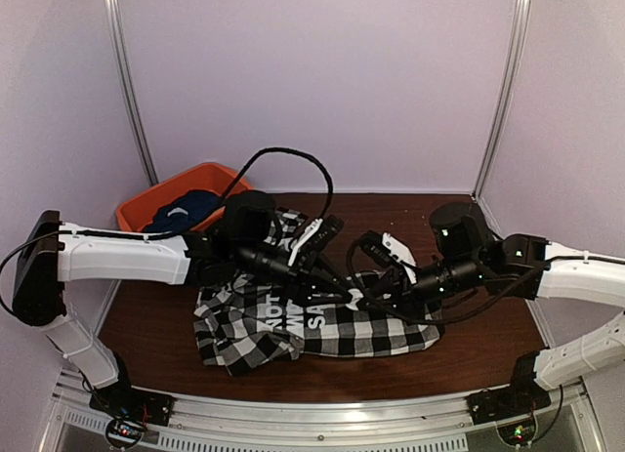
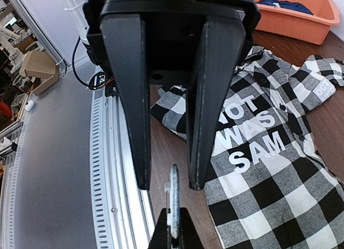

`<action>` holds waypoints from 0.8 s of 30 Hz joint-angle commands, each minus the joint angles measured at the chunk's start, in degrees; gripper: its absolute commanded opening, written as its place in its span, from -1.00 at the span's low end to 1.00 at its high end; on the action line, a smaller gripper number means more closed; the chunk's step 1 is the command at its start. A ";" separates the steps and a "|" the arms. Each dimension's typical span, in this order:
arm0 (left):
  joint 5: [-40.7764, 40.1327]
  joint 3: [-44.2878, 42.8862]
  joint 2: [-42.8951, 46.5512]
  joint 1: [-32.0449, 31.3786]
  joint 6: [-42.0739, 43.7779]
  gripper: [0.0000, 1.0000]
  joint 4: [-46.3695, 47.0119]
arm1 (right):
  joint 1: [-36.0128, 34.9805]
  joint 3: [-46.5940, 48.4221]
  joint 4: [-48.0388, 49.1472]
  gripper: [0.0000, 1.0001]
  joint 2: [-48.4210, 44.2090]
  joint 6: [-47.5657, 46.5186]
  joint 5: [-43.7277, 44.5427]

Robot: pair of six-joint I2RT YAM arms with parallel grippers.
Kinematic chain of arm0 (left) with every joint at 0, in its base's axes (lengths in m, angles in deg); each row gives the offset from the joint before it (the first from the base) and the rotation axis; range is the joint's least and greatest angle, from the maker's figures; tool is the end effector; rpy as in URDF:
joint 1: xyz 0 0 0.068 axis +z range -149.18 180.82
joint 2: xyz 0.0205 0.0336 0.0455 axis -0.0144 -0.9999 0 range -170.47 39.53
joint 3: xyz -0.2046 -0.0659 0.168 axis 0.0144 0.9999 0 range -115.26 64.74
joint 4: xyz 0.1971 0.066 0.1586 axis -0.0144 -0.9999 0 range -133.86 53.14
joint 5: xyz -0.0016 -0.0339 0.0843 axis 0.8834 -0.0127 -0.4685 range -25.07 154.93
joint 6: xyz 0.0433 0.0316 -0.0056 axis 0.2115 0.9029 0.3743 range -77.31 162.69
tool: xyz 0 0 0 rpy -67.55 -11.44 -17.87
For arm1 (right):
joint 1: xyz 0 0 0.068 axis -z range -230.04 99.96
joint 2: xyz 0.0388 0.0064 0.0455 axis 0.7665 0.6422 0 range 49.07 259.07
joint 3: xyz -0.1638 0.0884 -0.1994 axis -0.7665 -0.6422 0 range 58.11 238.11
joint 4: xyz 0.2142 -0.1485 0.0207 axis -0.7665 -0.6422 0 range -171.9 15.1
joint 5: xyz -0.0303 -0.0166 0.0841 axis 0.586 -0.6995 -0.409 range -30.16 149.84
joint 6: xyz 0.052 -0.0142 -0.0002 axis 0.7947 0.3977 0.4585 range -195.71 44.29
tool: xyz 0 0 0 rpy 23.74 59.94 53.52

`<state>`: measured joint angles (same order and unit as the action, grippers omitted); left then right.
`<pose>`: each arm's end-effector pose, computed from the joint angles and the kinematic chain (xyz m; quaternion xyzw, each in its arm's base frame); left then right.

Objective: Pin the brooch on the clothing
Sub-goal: Pass from the right arm to the left

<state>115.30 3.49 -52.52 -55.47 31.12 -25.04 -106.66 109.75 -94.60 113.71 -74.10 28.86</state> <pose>0.1780 -0.3163 0.2719 0.5088 0.5873 -0.5808 0.2427 0.1208 0.2165 0.2989 -0.5041 0.6910 0.4295 0.2896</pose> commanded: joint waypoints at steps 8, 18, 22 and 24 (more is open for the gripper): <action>1.63 -1.25 -1.01 0.29 -0.09 -0.80 0.46 | -0.68 0.86 -0.47 -1.00 0.25 -0.55 1.91; 2.45 -1.50 -1.38 0.25 -0.46 -0.96 0.32 | -0.68 0.83 0.03 -1.00 -0.22 -0.48 3.37; 2.78 -1.63 -1.53 0.29 -0.81 -1.00 0.75 | -0.68 0.83 0.65 -1.00 -0.11 -0.24 3.92; 2.88 -1.61 -1.47 0.28 -1.06 -1.00 0.97 | -0.66 0.75 1.16 -1.00 -0.23 0.00 4.45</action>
<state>116.37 3.33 -53.22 -55.36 30.84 -24.93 -107.08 109.75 -94.84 114.39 -74.23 30.36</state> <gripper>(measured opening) 0.024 0.008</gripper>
